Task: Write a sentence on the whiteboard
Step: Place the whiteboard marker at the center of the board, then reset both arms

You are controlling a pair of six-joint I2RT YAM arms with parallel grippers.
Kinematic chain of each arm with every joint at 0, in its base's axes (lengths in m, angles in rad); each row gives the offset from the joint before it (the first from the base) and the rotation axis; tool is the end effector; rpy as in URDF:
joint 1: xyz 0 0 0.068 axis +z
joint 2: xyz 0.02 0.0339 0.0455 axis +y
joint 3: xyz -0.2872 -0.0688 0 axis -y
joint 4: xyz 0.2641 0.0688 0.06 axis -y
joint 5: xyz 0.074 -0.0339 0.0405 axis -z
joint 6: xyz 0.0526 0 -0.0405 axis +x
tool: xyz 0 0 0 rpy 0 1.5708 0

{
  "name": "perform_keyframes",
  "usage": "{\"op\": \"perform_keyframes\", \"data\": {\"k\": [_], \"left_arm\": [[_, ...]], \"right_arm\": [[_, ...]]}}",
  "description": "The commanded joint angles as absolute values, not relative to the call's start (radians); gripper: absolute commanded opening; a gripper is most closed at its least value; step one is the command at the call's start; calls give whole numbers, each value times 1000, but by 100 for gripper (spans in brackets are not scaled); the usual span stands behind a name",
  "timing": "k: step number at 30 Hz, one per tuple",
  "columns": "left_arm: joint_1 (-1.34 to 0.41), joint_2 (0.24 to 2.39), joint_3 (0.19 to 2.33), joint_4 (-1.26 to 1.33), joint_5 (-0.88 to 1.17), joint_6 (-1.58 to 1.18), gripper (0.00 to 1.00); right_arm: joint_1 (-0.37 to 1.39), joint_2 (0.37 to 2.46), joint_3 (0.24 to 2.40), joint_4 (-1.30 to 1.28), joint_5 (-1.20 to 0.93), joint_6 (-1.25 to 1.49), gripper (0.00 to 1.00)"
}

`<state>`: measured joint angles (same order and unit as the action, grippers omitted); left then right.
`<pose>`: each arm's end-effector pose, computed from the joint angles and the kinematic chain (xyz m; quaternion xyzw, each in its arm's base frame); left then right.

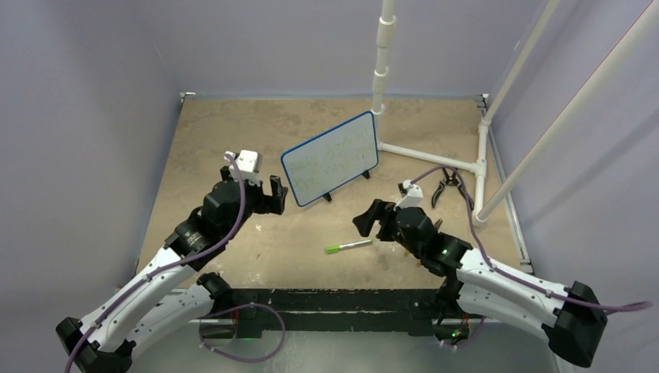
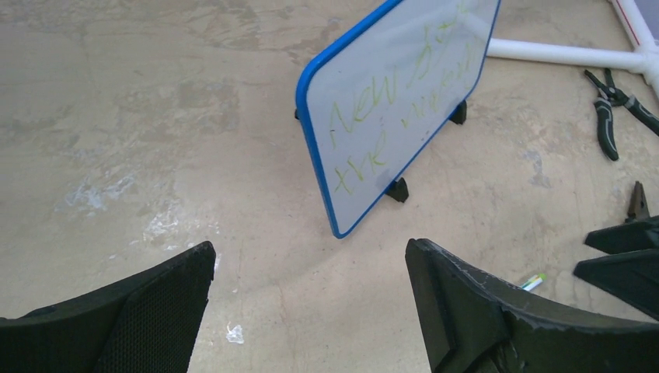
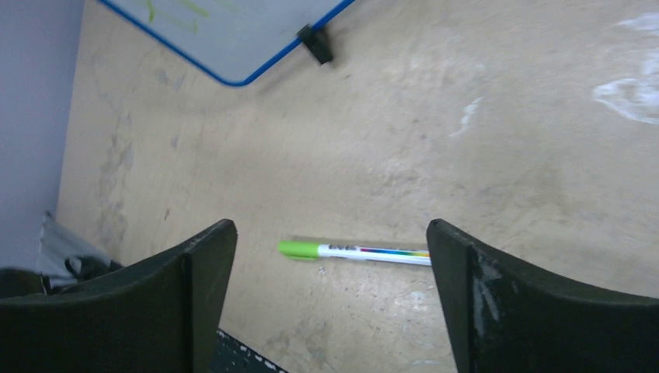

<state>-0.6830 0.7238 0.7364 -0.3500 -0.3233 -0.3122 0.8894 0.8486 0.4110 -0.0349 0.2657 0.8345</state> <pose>0.1541 -0.1038 0.3260 0.0569 0.8085 -0.1571 0.5643 0.1404 0.1512 0.2147 0.0459 0.8470 0.3192 0.4225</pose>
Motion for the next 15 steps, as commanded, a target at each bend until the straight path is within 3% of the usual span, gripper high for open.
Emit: {"op": "perform_keyframes", "data": {"k": [1,15], "left_arm": [[-676,667,739,-362,-444,-351,92],[-676,579,807,-492,-732,-401,98]], "right_arm": [[840,735,484,-202,490,812,99],[828,317,542,-194,770,524,99]]}}
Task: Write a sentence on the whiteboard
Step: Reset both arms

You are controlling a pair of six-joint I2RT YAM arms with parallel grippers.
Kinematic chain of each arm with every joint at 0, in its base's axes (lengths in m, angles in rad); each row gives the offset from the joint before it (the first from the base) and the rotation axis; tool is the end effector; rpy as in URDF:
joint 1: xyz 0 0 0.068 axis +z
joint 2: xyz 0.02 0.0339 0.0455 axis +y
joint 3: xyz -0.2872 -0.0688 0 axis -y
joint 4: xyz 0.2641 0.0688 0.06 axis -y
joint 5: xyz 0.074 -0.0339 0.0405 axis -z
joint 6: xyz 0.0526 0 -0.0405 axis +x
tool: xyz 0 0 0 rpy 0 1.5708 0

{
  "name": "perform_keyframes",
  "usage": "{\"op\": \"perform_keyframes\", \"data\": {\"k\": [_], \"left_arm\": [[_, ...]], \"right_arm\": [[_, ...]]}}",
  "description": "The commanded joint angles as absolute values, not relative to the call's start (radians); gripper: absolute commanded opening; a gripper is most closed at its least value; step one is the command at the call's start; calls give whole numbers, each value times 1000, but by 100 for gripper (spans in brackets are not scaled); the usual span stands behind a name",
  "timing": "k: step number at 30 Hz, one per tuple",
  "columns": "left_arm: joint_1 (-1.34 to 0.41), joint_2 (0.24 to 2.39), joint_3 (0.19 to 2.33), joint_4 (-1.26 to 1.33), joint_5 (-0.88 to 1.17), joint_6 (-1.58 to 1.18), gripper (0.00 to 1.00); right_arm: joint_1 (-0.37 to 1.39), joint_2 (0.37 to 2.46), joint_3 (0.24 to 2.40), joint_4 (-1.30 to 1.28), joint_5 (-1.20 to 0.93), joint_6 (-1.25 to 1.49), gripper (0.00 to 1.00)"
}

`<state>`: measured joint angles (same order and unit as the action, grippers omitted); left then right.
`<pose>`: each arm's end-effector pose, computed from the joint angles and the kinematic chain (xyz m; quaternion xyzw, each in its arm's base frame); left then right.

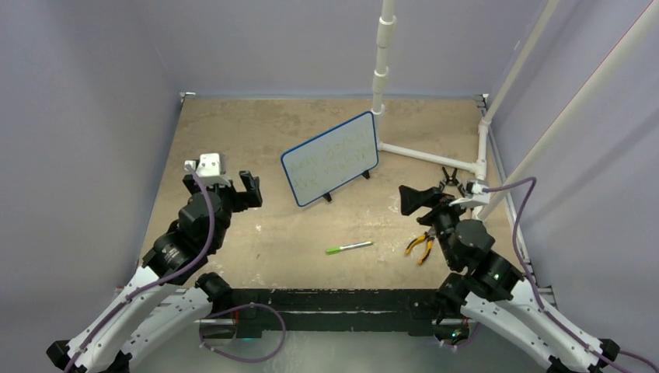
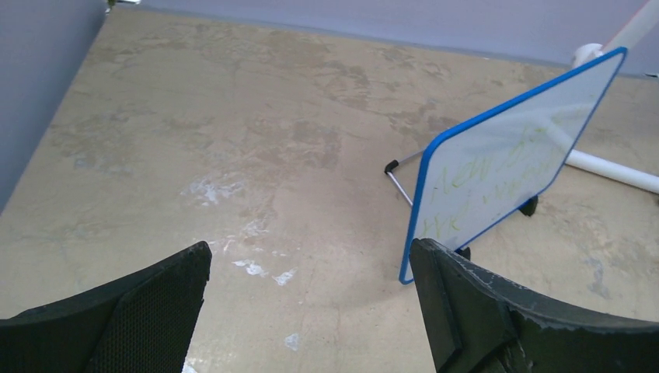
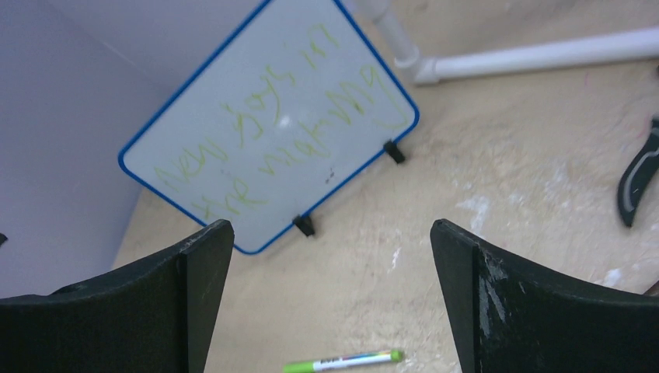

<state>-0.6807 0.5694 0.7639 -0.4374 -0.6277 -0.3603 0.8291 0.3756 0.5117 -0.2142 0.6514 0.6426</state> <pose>0.1273 -0.0633 0.3502 -0.0683 0.7699 -0.0805 0.6294 0.1058 0.0683 0.3051 0.1515 0.7128 0.2576 0.6345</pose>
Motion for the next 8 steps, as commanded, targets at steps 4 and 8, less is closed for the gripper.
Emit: {"op": "perform_keyframes", "data": {"k": [4,8], "left_arm": [[-675,595,807,-505,-743,-404,97],[-675,599,810,-500,-738,-408,99]], "right_arm": [[827,286,525,-178,775,513,98],[828,312,535,-194,796,529,99]]}}
